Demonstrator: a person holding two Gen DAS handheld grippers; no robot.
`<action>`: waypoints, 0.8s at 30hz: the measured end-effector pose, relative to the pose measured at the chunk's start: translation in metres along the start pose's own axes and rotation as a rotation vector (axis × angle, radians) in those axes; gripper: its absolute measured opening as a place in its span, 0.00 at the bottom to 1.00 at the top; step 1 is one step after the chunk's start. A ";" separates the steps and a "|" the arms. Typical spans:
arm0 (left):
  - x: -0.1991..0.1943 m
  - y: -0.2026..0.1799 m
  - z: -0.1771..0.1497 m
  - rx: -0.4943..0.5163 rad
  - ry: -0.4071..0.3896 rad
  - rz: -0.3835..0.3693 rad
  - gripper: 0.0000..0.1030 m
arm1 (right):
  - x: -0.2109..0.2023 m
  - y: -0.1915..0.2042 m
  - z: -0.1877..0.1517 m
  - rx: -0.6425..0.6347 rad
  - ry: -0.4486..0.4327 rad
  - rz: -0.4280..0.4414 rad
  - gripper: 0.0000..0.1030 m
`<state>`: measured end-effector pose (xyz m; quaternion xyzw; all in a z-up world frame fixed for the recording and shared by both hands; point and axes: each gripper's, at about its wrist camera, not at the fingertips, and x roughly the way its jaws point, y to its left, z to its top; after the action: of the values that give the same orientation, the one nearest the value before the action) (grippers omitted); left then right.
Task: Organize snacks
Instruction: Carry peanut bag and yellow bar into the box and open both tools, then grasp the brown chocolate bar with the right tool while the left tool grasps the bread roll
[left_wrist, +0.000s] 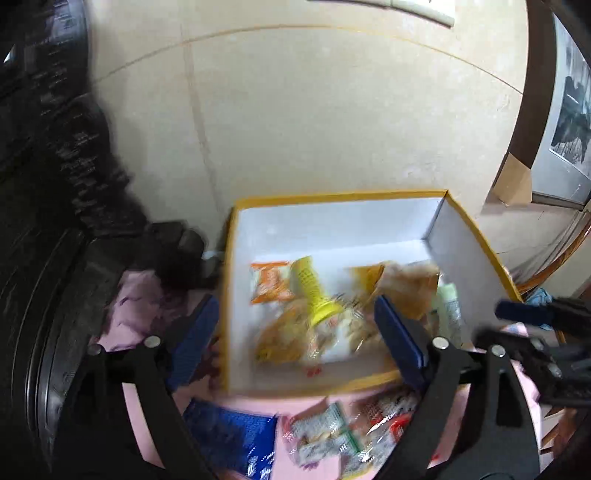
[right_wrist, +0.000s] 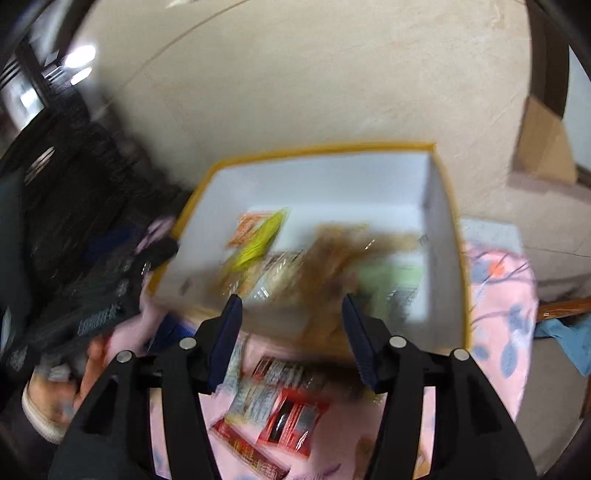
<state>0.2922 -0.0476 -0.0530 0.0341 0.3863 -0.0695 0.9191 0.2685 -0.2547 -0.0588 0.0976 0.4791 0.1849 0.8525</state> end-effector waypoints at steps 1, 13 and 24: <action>-0.008 0.008 -0.014 -0.012 -0.003 0.012 0.85 | 0.003 0.007 -0.011 -0.028 0.020 0.022 0.55; -0.047 0.087 -0.132 -0.128 0.114 0.126 0.85 | 0.066 0.060 -0.138 -0.350 0.299 0.124 0.55; -0.049 0.097 -0.186 -0.095 0.187 0.151 0.85 | 0.097 0.073 -0.168 -0.473 0.365 0.052 0.44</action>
<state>0.1420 0.0750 -0.1475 0.0258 0.4694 0.0218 0.8823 0.1550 -0.1498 -0.1971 -0.1265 0.5653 0.3275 0.7464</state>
